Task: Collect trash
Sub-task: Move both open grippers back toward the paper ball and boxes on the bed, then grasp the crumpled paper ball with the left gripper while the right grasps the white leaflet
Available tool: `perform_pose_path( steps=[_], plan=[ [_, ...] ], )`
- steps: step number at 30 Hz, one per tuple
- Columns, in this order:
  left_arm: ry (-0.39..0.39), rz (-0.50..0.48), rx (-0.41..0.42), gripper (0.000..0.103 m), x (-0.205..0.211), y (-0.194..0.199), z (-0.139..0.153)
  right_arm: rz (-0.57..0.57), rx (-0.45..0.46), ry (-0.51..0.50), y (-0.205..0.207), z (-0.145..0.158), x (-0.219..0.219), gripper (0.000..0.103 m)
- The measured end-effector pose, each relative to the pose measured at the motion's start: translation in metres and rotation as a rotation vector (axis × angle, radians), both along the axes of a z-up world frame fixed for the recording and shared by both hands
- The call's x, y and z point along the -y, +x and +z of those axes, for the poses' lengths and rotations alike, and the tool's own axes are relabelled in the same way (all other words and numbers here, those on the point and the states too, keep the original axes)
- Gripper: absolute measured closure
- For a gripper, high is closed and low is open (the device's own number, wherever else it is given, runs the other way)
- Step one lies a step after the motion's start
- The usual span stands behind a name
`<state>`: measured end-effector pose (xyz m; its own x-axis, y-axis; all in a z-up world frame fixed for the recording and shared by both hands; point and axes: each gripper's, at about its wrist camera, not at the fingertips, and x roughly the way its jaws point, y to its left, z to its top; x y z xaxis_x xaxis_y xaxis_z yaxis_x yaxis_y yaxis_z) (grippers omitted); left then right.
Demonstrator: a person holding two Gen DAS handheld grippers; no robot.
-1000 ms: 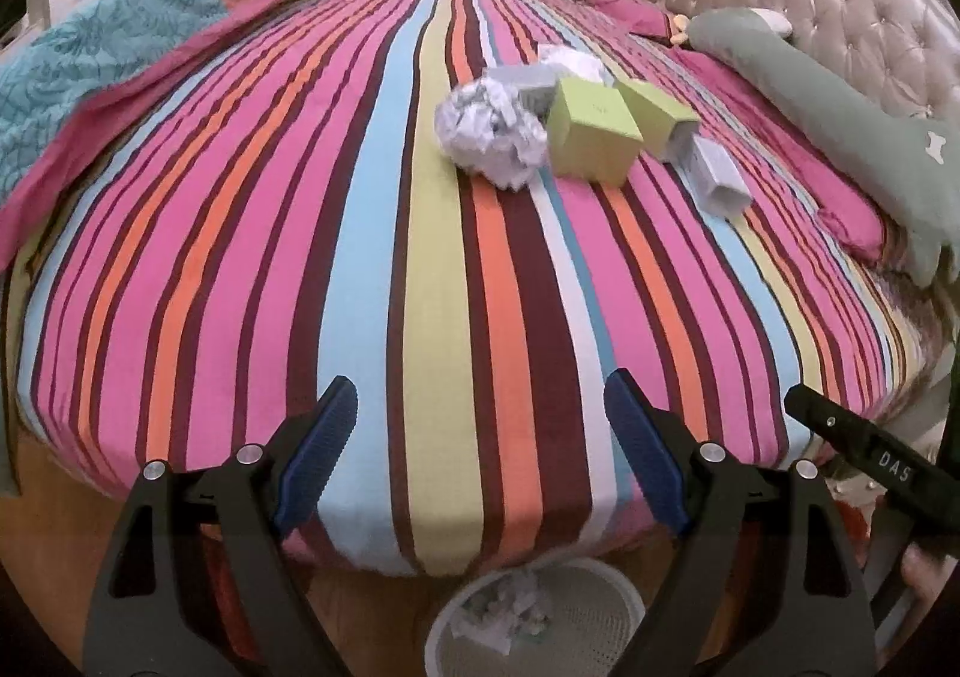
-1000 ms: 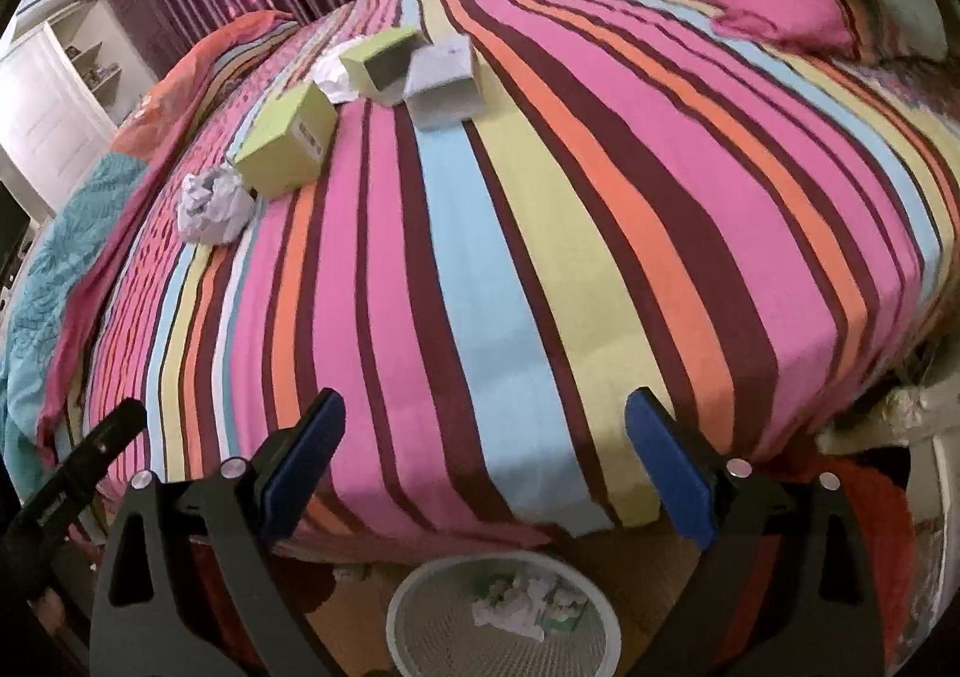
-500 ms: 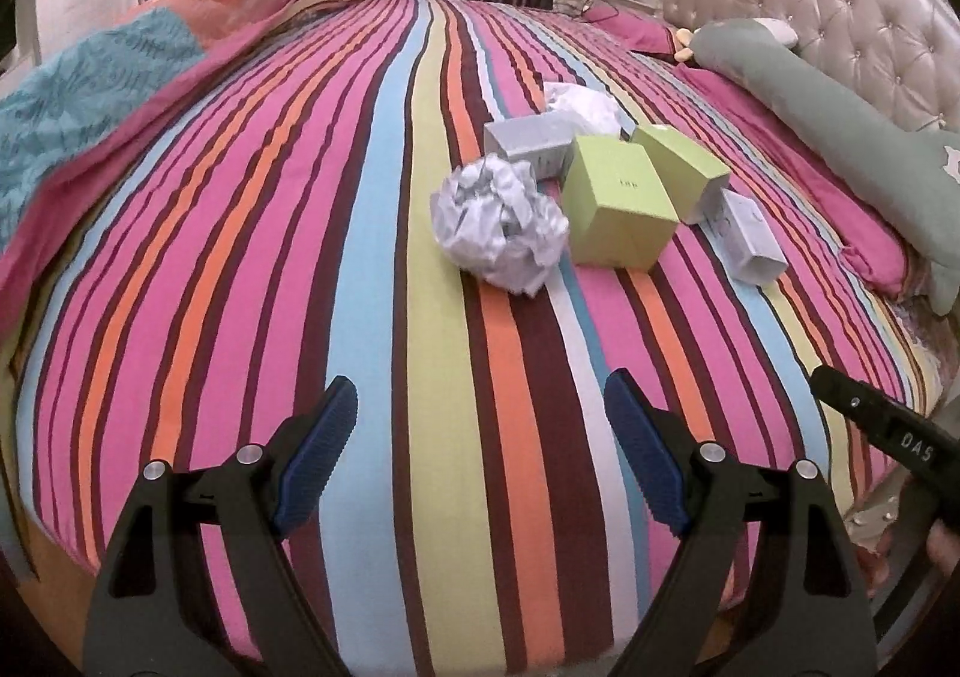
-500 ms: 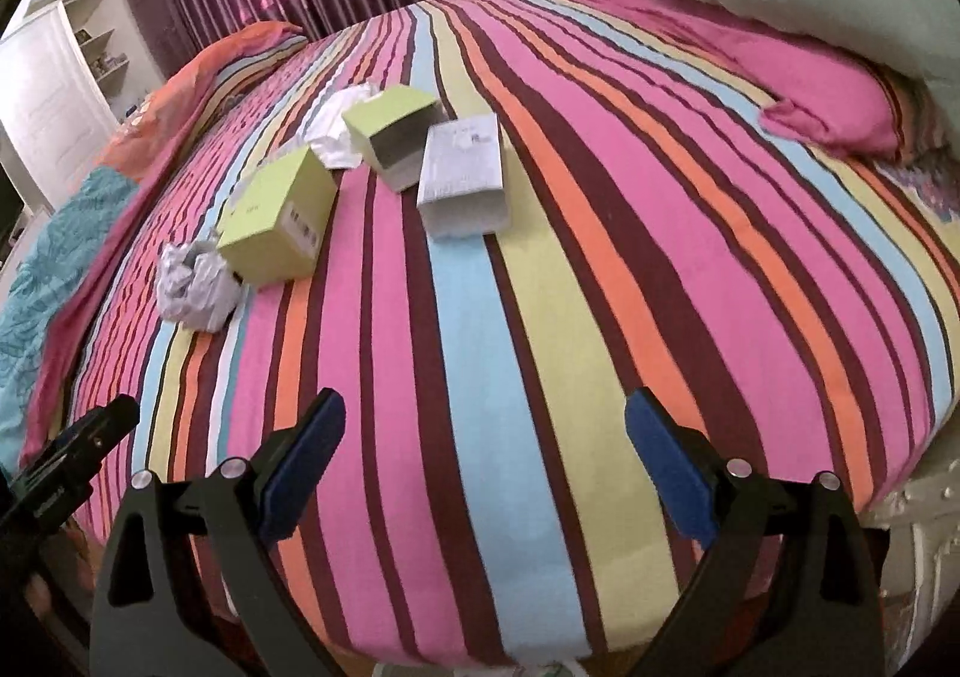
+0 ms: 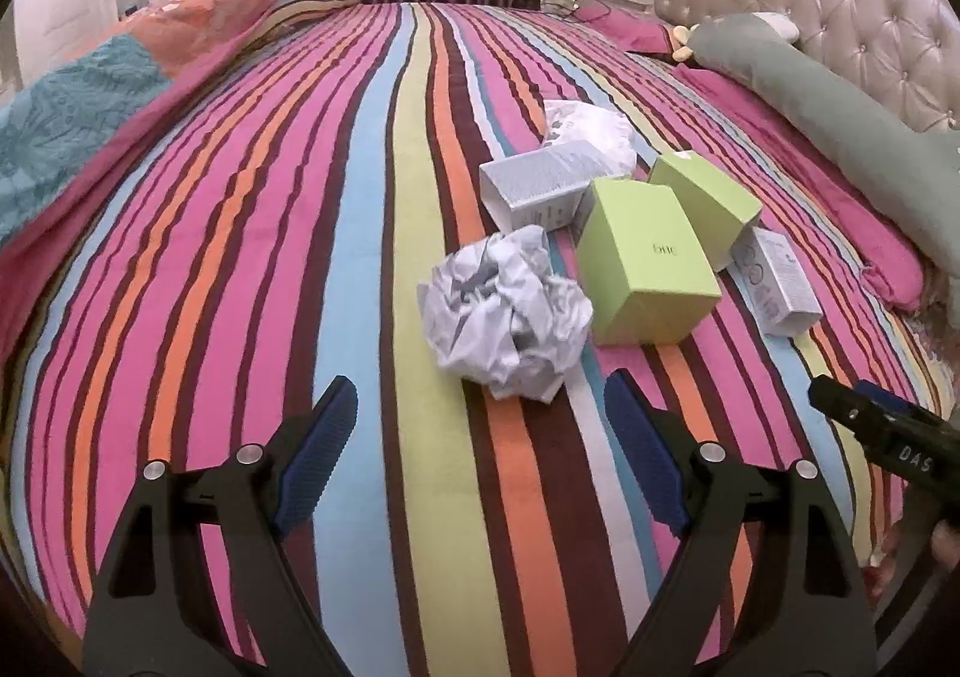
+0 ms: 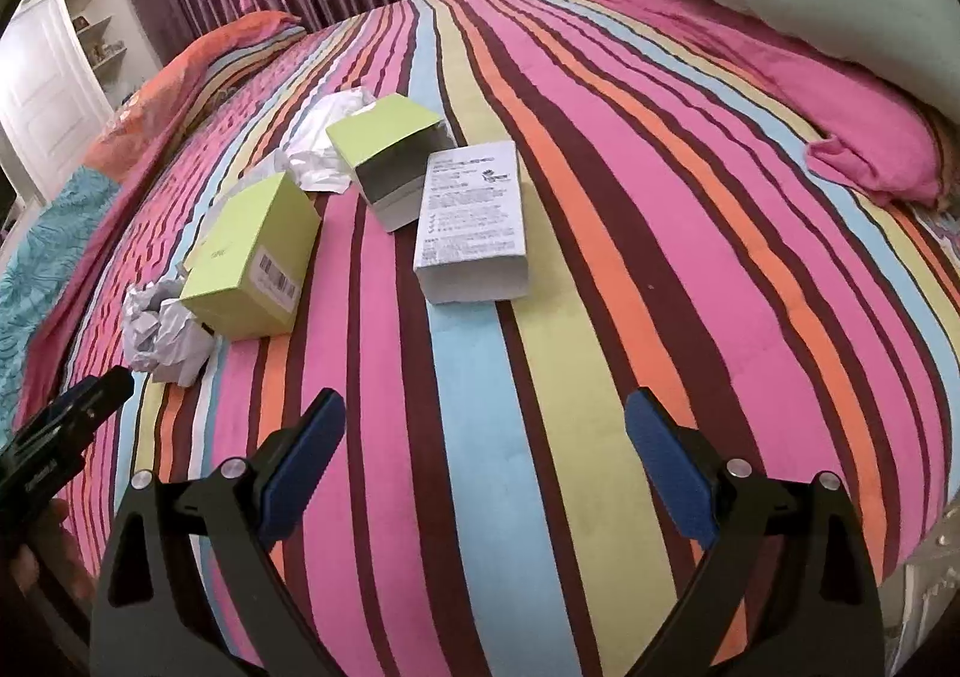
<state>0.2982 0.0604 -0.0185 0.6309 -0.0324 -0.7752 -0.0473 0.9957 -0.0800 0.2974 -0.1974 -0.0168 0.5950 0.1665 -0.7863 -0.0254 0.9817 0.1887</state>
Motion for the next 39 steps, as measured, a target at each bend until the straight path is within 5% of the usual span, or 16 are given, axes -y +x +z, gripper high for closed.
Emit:
perform_pose_path(
  steps=[15,28,29,31,35,39],
  plan=[
    [0.009,-0.06,-0.046,0.021,-0.002,0.049,-0.006,0.007,-0.006,-0.06,0.054,0.002,-0.011,0.013],
    [-0.063,-0.045,-0.13,0.021,0.003,0.068,-0.033,0.026,-0.047,-0.137,0.078,-0.017,-0.016,0.015],
    [-0.058,-0.041,-0.134,0.022,0.004,0.068,-0.035,0.025,-0.044,-0.148,0.077,-0.017,-0.017,0.02],
    [-0.04,-0.047,-0.121,0.045,0.006,0.066,-0.034,0.028,-0.032,-0.169,0.075,-0.016,-0.017,0.03],
    [-0.042,-0.032,-0.12,0.046,0.007,0.064,-0.032,0.043,-0.023,-0.173,0.073,-0.011,-0.017,0.058],
    [-0.03,-0.023,-0.11,0.046,0.007,0.058,-0.025,0.04,-0.021,-0.157,0.066,-0.009,-0.014,0.058]
  ],
)
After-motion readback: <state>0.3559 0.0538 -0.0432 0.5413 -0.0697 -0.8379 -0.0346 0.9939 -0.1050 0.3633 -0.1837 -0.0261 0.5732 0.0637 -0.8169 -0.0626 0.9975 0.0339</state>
